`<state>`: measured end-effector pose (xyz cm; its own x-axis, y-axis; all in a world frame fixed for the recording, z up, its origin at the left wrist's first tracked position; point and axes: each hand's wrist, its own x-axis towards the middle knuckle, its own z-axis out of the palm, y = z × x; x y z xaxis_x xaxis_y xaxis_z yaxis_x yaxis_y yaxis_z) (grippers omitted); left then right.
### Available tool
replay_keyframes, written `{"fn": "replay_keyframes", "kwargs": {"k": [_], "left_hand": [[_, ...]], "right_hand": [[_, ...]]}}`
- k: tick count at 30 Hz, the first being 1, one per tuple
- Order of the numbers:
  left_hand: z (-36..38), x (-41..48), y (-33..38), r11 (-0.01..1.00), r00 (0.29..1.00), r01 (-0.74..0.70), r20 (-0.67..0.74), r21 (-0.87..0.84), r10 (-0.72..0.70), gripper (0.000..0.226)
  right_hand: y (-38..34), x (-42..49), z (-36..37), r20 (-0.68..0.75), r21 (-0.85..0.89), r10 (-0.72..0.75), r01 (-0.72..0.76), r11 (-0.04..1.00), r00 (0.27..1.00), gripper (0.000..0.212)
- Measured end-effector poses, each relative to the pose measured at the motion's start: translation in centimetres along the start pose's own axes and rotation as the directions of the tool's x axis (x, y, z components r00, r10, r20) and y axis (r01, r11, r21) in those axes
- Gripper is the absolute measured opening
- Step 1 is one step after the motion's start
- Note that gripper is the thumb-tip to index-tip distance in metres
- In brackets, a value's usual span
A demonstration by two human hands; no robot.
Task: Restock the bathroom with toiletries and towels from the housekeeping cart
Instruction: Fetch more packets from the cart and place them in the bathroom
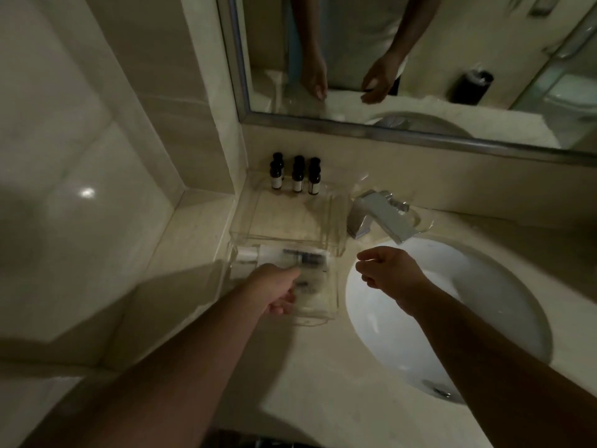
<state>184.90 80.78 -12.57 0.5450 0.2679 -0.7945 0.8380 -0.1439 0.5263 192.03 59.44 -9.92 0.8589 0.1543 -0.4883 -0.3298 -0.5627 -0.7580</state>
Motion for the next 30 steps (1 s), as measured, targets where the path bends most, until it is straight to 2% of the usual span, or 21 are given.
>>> {"fn": "replay_keyframes", "kwargs": {"k": [2, 4, 6, 9, 13, 16, 19, 21, 23, 27, 30], "left_hand": [[-0.4, -1.0, 1.7, 0.995, 0.995, -0.093, -0.04, 0.04, 0.095, 0.04], [-0.3, -1.6, 3.3, 0.963, 0.97, -0.207, -0.089, 0.17, 0.225, 0.041], [0.3, -2.0, 4.9, 0.875, 0.929, -0.3, -0.09, 0.38, 0.358, 0.042], [2.1, -3.0, 6.8, 0.758, 0.875, -0.396, -0.037, 0.518, 0.483, 0.037], [4.5, -4.7, 8.1, 0.678, 0.851, -0.434, 0.022, 0.593, 0.525, 0.032], [6.1, -7.0, 9.3, 0.576, 0.808, -0.49, 0.093, 0.654, 0.582, 0.041], [7.1, -10.7, 11.4, 0.367, 0.722, -0.561, 0.222, 0.742, 0.655, 0.033], [7.4, -13.6, 13.3, 0.248, 0.651, -0.559, 0.233, 0.791, 0.723, 0.029], [7.8, -16.6, 15.1, 0.177, 0.584, -0.548, 0.222, 0.817, 0.781, 0.027], [9.9, -22.6, 17.3, 0.073, 0.503, -0.56, 0.268, 0.825, 0.822, 0.033], [12.1, -26.3, 17.4, 0.057, 0.448, -0.603, 0.279, 0.796, 0.85, 0.041]], "right_hand": [[-1.2, -0.7, -0.7, -0.019, -0.051, -0.05, 0.049, 0.997, 0.999, 0.029], [-2.3, -1.4, -1.4, -0.016, -0.173, -0.123, 0.118, 0.978, 0.992, 0.031], [-3.2, -2.1, -2.3, -0.002, -0.349, -0.174, 0.162, 0.923, 0.985, 0.033], [-2.8, -3.4, -3.8, -0.052, -0.518, -0.19, 0.136, 0.845, 0.98, 0.031], [-0.4, -6.3, -6.5, -0.156, -0.565, -0.13, 0.019, 0.825, 0.979, 0.028], [0.9, -9.1, -9.7, -0.227, -0.61, -0.118, -0.047, 0.791, 0.967, 0.029], [1.2, -12.1, -13.9, -0.283, -0.699, -0.075, -0.153, 0.698, 0.956, 0.032], [0.5, -14.4, -16.8, -0.323, -0.755, -0.071, -0.212, 0.621, 0.944, 0.033], [-0.6, -17.1, -19.5, -0.382, -0.764, -0.104, -0.25, 0.595, 0.918, 0.03], [-1.7, -23.8, -23.6, -0.499, -0.746, -0.201, -0.3, 0.595, 0.843, 0.041], [-1.7, -29.6, -25.9, -0.56, -0.733, -0.248, -0.334, 0.592, 0.79, 0.046]]}}
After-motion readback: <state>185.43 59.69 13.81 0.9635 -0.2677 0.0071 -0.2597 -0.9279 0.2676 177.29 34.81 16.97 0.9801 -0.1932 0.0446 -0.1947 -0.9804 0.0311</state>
